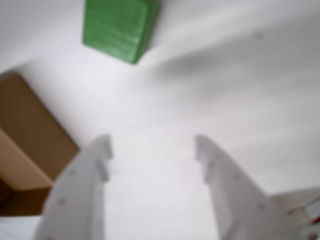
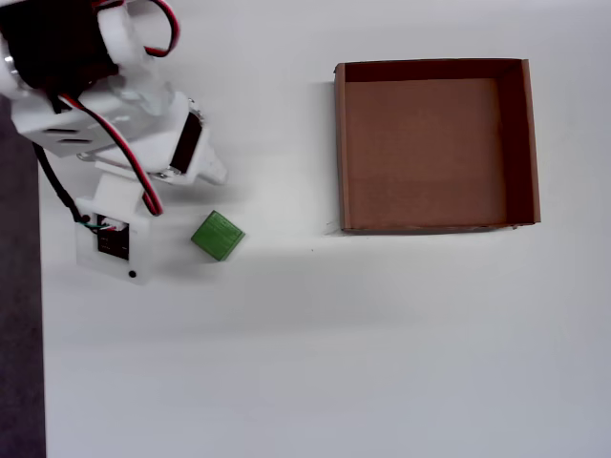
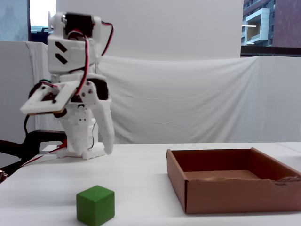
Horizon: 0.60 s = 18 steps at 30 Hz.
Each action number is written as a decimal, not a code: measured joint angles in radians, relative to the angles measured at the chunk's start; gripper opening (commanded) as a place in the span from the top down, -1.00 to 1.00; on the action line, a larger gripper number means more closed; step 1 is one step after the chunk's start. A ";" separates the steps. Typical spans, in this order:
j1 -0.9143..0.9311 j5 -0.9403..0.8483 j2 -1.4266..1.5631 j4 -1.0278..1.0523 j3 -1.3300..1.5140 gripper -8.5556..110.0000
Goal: Grasp a green cube and put it in a box.
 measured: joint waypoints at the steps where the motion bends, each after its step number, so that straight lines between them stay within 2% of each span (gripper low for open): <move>1: -0.002 0.000 0.000 -0.003 0.008 0.47; 10: 0.098 0.000 -0.040 -0.112 0.020 0.47; 18: 0.137 0.008 -0.247 -0.084 -0.181 0.47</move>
